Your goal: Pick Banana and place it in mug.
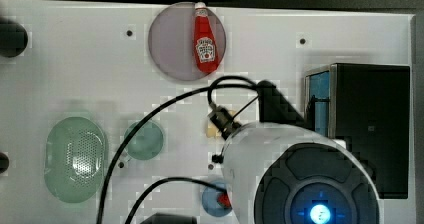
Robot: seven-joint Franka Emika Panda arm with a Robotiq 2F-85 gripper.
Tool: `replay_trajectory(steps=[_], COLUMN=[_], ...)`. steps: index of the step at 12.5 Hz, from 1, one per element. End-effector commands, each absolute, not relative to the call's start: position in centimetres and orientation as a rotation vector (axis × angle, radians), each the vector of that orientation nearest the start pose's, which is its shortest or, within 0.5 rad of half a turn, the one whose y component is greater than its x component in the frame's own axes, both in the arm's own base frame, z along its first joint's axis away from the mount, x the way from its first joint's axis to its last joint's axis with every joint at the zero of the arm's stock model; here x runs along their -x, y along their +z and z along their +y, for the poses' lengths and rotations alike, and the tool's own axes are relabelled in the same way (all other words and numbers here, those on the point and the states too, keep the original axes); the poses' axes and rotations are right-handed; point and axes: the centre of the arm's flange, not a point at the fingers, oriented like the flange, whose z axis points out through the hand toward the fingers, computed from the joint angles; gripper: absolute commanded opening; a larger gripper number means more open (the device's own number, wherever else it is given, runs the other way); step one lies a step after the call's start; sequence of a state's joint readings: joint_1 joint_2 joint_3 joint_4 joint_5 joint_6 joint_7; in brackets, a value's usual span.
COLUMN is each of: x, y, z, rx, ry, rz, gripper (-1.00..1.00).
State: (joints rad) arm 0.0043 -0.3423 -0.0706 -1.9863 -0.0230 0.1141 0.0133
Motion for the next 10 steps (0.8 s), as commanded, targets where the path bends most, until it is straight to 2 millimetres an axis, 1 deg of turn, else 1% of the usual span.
replay_trajectory(steps=[1, 3, 5, 6, 9, 10], x=[-48.2, -48.8, -49.0, -48.8, -48.1, -48.2], y=[49.0, 44.3, 39.7, 35.5, 28.7, 25.3], z=[-3.4, -2.8, -2.4, -2.2, -2.0, -2.0], rx=[2.931, 2.949, 2.956, 2.957, 2.982, 3.024], ry=[0.186, 0.154, 0.113, 0.105, 0.151, 0.146], rz=[1.243, 1.190, 1.160, 1.155, 1.116, 0.986], gripper=[1.00, 1.00, 1.00, 1.00, 1.00, 1.00])
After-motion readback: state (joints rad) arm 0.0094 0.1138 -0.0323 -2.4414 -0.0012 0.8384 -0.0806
